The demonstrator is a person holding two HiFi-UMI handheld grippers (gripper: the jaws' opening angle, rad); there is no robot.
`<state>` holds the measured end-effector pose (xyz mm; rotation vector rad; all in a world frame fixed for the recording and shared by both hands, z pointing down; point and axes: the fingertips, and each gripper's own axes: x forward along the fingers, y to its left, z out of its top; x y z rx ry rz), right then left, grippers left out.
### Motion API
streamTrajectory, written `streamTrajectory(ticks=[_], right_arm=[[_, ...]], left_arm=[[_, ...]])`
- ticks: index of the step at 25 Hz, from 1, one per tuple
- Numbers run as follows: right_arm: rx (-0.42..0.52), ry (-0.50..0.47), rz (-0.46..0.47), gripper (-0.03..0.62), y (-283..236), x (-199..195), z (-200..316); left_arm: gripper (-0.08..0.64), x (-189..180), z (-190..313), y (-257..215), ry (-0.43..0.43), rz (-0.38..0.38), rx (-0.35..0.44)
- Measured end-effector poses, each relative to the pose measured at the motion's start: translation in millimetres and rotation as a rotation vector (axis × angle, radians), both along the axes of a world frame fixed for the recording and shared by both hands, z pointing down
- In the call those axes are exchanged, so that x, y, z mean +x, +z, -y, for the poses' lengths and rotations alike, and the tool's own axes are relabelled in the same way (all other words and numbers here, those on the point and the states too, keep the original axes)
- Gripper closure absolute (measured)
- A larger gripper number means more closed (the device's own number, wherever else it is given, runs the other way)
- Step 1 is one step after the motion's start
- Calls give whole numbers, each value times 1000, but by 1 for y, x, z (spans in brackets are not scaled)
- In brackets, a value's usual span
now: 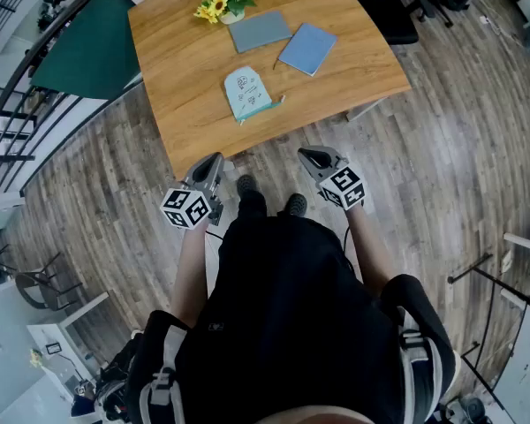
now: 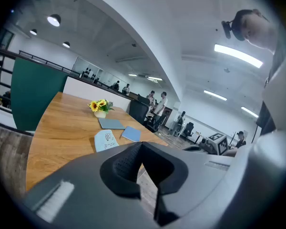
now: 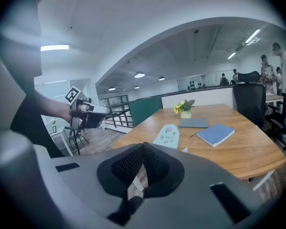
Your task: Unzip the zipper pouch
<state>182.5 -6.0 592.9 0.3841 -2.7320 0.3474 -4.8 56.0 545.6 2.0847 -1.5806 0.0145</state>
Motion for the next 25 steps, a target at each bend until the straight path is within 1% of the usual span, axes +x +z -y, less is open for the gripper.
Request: streamTrajectory(ticks=[3,8,13,18,25], right_arm=[[18,-1,-6,589,-3,1,-1],[39,6,11,589,-15,0,-4],[60,18,-5,589,-17,5,-5],[68,6,5,589,-19,3,-7],[68,-3,13,588,-21,1,-7]], left_arm=[[565,8,0,0,29,38,4],[565,12,-1,-7,32,30,19],[565,16,-4,-4,48,69,9],[565,18,-8,-3,43,44,13],[565,23,-8,-4,48,45,18]])
